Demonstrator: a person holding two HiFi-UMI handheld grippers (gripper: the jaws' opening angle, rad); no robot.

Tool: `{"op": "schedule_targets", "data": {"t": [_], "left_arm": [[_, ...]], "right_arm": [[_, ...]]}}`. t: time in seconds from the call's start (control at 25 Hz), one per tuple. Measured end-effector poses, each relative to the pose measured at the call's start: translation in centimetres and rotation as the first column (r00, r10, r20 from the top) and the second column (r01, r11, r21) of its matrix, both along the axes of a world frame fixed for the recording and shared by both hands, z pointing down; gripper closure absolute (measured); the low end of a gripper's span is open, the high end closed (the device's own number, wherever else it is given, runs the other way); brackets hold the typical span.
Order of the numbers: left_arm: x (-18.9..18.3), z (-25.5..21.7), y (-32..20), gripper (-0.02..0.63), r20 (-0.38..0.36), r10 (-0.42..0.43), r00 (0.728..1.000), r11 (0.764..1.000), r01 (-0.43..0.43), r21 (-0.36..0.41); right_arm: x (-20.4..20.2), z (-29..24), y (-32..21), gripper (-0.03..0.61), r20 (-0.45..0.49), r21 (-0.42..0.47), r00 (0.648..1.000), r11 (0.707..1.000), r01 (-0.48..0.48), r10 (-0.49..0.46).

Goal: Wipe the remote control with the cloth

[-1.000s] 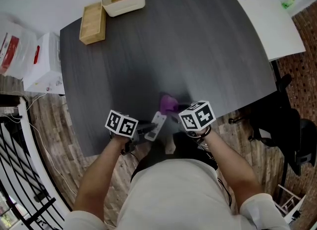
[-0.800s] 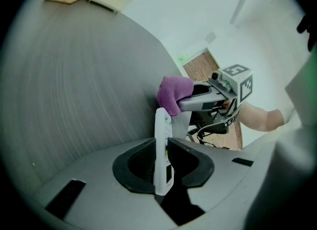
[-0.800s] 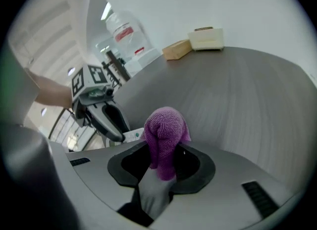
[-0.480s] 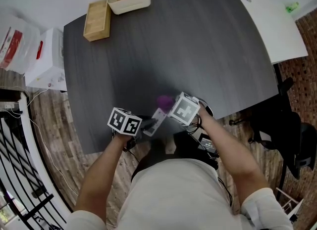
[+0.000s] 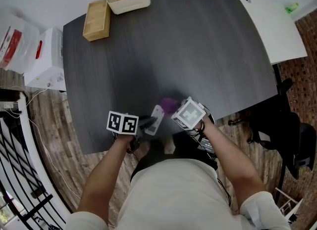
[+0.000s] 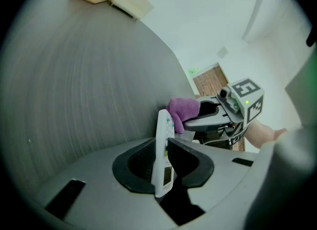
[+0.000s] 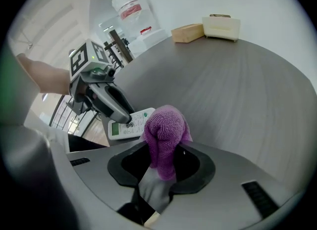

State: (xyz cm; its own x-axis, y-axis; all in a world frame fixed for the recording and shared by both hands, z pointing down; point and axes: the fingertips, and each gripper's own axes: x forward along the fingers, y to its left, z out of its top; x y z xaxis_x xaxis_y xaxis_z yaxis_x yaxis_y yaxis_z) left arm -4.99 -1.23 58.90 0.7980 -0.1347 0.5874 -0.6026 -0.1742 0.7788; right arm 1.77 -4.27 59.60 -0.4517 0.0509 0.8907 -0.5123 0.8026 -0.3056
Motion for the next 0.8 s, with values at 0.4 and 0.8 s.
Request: {"op": "schedule_targets", "data": {"t": [0.4,0.8], "left_arm": [[0.2,0.1,-0.7,0.538,-0.049,-0.246,0.968,0.969,0.244,-0.039],[-0.6,0.3,-2.8,0.537,-0.041,-0.4,0.915,0.915,0.401,0.027]], "right_arm": [[0.0,-1.7,0.9,0.457,-0.014,0.013,0.991,0.991,-0.13,0.13],[-1.2,-1.1,6.0,0.457,0.019,-0.046,0.994,0.993,-0.107,0.108]]}}
